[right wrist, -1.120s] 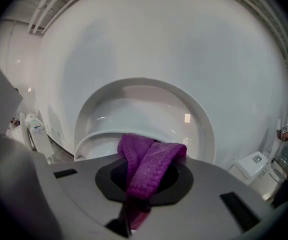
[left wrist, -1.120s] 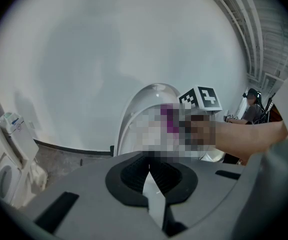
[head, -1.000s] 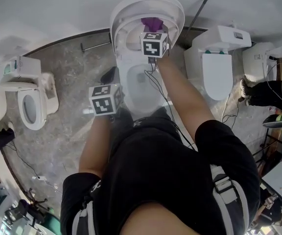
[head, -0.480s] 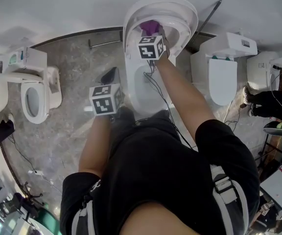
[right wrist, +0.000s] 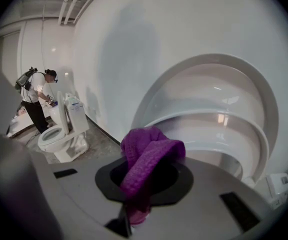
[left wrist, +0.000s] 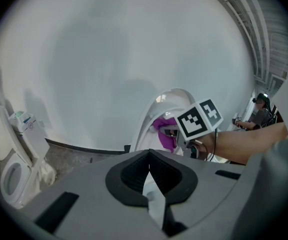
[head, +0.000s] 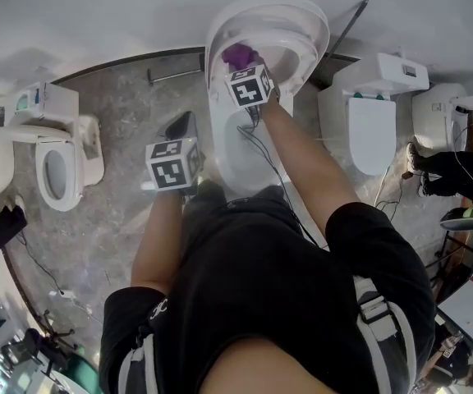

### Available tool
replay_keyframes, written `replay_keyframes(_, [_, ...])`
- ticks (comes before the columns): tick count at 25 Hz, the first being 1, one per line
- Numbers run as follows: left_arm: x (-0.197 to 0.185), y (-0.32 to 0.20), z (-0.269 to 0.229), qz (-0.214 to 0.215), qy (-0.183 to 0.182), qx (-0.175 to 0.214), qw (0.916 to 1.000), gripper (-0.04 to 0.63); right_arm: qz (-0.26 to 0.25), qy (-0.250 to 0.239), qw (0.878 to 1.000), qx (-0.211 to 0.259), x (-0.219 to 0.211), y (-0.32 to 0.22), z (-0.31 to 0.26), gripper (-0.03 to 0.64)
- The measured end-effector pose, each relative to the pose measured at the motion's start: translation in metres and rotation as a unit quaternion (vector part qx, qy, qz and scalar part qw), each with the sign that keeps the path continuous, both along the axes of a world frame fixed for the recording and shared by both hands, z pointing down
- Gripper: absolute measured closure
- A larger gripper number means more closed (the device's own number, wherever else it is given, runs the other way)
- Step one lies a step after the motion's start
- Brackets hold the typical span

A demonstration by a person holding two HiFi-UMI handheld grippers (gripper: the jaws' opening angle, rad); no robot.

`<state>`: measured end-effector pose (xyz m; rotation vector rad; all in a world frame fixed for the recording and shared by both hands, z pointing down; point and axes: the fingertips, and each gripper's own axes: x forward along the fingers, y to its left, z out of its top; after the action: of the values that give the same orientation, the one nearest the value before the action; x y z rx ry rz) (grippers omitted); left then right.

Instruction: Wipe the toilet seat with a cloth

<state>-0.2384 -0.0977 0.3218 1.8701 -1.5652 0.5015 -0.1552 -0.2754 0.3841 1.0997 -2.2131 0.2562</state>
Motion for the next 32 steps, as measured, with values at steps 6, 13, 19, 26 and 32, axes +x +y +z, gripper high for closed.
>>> replay_keyframes(6, [0.021,-0.023,-0.021,0.013,-0.004,0.024,0.9996,0.586,0.002,-0.051,0.999,0.009,0.030,0.033,-0.030,0.569])
replay_keyframes(13, [0.060,-0.055,-0.038,0.043,-0.013,0.048,0.9978,0.586,0.071,-0.110,0.991,0.031,0.096,0.051,-0.080,0.569])
replay_keyframes(19, [0.099,-0.094,-0.050,0.095,-0.070,0.077,0.9900,0.584,0.113,-0.144,0.982,0.054,0.156,0.062,-0.119,0.569])
replay_keyframes(26, [0.153,-0.152,-0.048,0.227,-0.153,0.101,0.9566,0.459,0.154,-0.151,0.974,0.067,0.219,0.070,-0.131,0.569])
replay_keyframes(32, [0.178,-0.198,-0.024,0.320,-0.261,0.089,0.9062,0.426,0.184,-0.147,0.969,0.072,0.260,0.083,-0.130,0.569])
